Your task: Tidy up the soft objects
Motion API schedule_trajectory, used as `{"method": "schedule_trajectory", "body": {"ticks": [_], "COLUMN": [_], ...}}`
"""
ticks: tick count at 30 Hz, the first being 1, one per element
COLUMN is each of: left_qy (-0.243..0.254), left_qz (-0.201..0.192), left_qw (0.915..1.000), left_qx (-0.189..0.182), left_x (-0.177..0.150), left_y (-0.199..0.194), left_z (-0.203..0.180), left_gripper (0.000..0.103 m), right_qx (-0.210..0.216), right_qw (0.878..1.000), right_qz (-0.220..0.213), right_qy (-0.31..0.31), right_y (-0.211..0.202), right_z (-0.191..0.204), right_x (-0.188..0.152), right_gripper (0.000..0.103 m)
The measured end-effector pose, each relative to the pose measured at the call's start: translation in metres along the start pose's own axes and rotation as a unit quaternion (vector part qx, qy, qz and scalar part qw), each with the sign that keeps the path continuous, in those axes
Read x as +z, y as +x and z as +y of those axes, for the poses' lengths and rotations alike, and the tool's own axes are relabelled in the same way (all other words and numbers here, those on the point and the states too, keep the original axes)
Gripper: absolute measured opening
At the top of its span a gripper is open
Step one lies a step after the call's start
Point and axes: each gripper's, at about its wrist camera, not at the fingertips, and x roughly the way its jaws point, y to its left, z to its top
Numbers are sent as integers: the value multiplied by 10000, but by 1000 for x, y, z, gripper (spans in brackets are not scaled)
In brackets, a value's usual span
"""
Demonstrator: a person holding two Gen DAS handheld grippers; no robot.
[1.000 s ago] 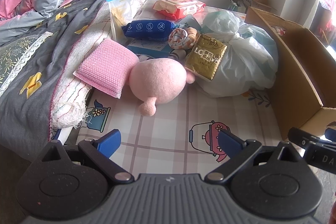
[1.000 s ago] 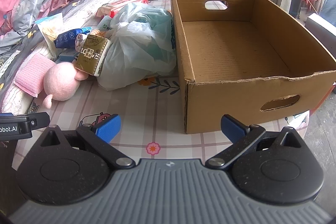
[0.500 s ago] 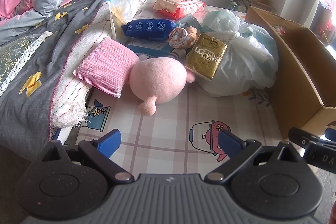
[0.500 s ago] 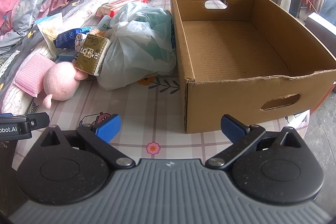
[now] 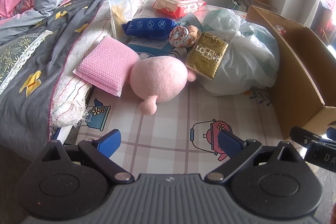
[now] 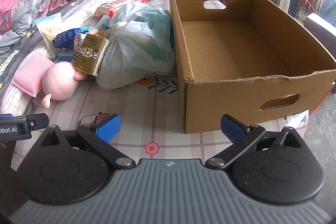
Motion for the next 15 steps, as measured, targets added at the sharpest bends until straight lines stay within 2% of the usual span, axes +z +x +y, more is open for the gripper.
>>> {"method": "schedule_trajectory", "body": {"ticks": [8, 15], "left_qy": [-43, -133], "left_qz": [-60, -284], "left_qw": [10000, 9994], "left_qx": [41, 175], "left_x": [-2, 2], "left_y": [0, -5], "left_z": [5, 21], "left_gripper": [99, 99], "right_qx": [-150, -68], "right_qw": [9997, 9977], "right_qz": [-137, -574], "right_qy": [-118, -355], "right_y": [-3, -17], "right_z": [4, 12], "right_x": [0, 8], "right_gripper": [102, 102]}}
